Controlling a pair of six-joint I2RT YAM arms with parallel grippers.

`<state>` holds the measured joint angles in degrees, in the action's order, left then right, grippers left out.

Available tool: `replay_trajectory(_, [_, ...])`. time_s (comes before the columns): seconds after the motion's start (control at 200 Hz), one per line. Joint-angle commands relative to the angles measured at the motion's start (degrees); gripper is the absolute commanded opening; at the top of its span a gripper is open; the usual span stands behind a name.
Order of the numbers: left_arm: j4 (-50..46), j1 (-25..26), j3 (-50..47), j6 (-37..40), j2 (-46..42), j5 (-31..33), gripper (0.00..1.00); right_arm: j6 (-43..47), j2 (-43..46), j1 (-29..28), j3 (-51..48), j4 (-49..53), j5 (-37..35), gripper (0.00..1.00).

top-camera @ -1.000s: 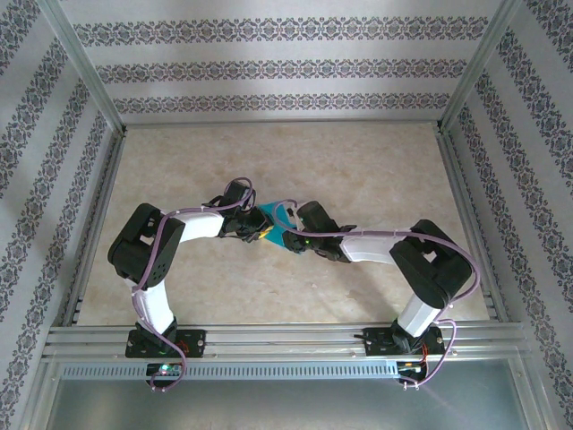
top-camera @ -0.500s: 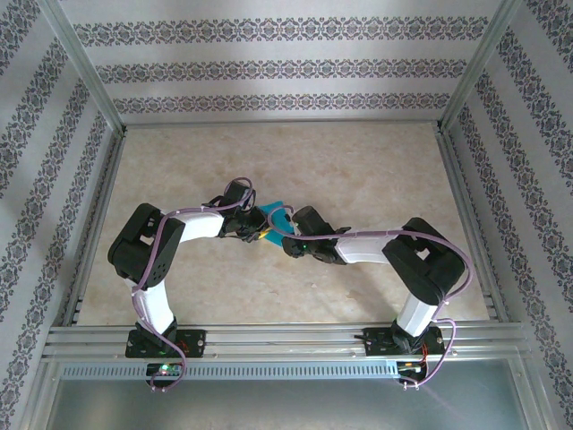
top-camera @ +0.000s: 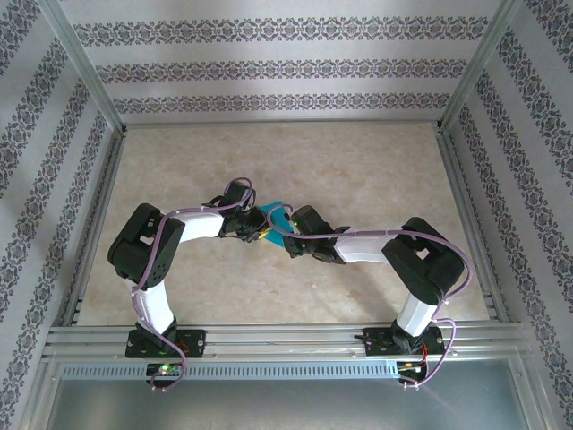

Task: Fold a paper plane with a square sheet of paper (pick it up from the middle)
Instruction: Fourth fold the wing at the center of the table.

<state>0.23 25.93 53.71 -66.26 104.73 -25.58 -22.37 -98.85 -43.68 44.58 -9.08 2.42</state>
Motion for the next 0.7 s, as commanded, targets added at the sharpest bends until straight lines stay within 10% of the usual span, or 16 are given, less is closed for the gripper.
replay_trajectory(0.0, [-4.0, 1.0, 0.1, 0.3, -1.4, 1.4, 0.21, -0.5, 0.1, 0.7, -0.3, -1.6, 2.0, 0.14])
replay_trajectory(0.695, [-0.1, 1.0, -3.6, 1.7, -9.5, 2.9, 0.22, -6.0, -4.5, 8.5, -3.4, -11.7, 24.8, 0.06])
